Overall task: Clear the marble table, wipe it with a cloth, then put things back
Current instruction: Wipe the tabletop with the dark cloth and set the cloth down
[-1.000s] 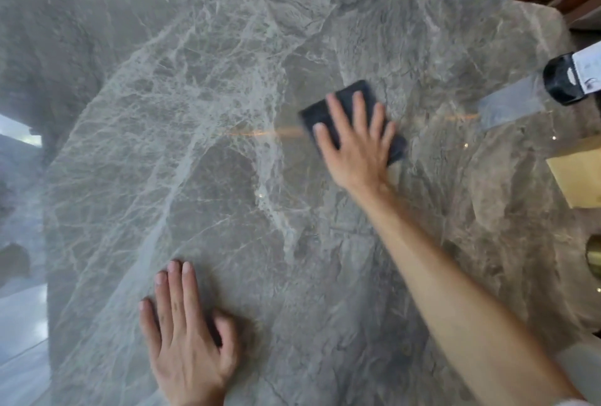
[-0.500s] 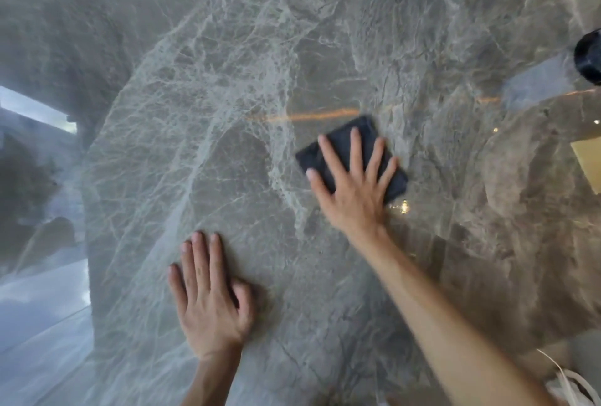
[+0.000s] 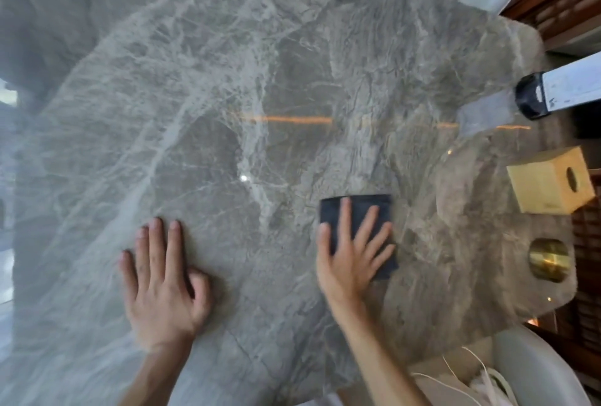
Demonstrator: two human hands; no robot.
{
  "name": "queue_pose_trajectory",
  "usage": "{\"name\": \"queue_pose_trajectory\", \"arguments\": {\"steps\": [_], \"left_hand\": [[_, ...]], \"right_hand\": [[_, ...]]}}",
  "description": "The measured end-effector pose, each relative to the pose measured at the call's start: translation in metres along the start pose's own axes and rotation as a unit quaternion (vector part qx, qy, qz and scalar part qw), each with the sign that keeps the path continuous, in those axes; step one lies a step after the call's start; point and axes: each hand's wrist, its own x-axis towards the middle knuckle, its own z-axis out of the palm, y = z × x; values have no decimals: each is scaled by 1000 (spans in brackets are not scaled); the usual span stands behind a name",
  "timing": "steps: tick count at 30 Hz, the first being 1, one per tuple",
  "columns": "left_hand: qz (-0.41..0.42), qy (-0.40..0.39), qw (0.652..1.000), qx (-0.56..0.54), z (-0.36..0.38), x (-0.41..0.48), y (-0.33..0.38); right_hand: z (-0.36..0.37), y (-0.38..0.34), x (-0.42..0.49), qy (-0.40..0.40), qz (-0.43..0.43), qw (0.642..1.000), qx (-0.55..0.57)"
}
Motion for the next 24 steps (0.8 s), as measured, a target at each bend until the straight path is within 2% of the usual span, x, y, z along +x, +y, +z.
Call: {"name": "queue_pose_trajectory", "arguments": {"steps": [4, 6, 8, 11, 16, 21, 24], "left_hand": [[2, 4, 1000, 5, -1, 0, 0], [3, 9, 1000, 5, 0, 0, 1], [5, 18, 1000, 9, 2, 1, 1], [12, 26, 1000, 5, 3, 2, 0], [8, 23, 1000, -10, 3, 0, 0], [17, 20, 999, -36, -1, -1, 1], [11, 24, 998, -50, -3, -4, 1]], "right_hand": [[7, -93, -10, 22, -234, 972, -18], [4, -122, 27, 45, -299, 953, -21], [-4, -132, 76, 64, -324, 944, -27], [-24, -106, 153, 82, -273, 958, -31], [-52, 24, 224, 65, -99, 993, -15], [-45, 99, 163, 46, -46, 998, -6], [-31, 115, 99, 13, -114, 993, -23]]}}
